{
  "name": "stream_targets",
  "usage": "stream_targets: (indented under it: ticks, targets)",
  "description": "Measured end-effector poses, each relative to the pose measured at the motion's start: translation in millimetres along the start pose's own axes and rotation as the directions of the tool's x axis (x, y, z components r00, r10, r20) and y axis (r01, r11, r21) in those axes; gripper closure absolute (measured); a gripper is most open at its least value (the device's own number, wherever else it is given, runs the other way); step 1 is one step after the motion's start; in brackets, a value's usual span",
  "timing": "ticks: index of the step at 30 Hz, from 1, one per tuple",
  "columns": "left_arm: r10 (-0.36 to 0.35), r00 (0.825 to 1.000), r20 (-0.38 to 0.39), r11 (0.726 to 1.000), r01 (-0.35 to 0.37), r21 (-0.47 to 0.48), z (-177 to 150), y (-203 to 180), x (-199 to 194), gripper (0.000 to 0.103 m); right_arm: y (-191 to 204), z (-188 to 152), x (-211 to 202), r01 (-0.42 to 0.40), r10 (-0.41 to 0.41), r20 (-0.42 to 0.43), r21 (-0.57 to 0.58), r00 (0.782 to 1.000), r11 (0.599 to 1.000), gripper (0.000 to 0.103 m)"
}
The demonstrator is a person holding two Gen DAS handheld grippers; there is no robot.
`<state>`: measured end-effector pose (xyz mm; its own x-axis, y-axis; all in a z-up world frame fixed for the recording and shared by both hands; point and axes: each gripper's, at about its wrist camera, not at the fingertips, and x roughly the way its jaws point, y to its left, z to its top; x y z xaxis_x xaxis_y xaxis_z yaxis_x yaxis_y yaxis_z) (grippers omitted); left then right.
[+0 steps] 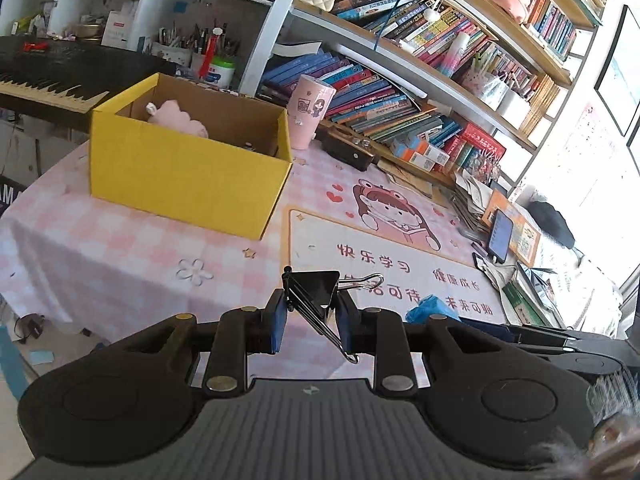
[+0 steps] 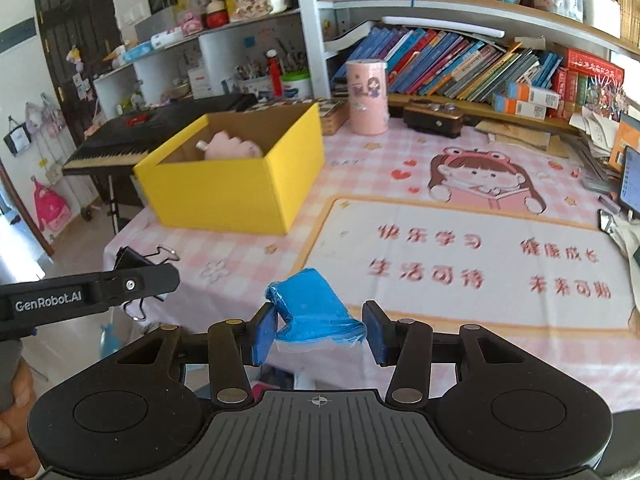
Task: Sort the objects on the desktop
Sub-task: 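Carry the blue object and binder clip with both tools over the yellow box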
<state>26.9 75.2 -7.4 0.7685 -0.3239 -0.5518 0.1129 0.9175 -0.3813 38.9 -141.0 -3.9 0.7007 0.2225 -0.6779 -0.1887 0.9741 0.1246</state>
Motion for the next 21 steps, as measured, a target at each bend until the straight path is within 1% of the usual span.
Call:
stream_targets:
  ticks: [7, 21]
  targets:
    - [0.003, 1.000, 0.008, 1.000, -0.003, -0.028, -11, 21, -24, 0.079, 31, -11, -6, -0.019, 0.019, -0.022, -0.025, 1.000, 0.999, 0.057]
    - [0.093, 0.994, 0.059, 0.992, -0.087, -0.093, -13, 64, -58, 0.079, 84, -5, 13, -0.122, 0.116, -0.054, -0.121, 0.992, 0.985, 0.057]
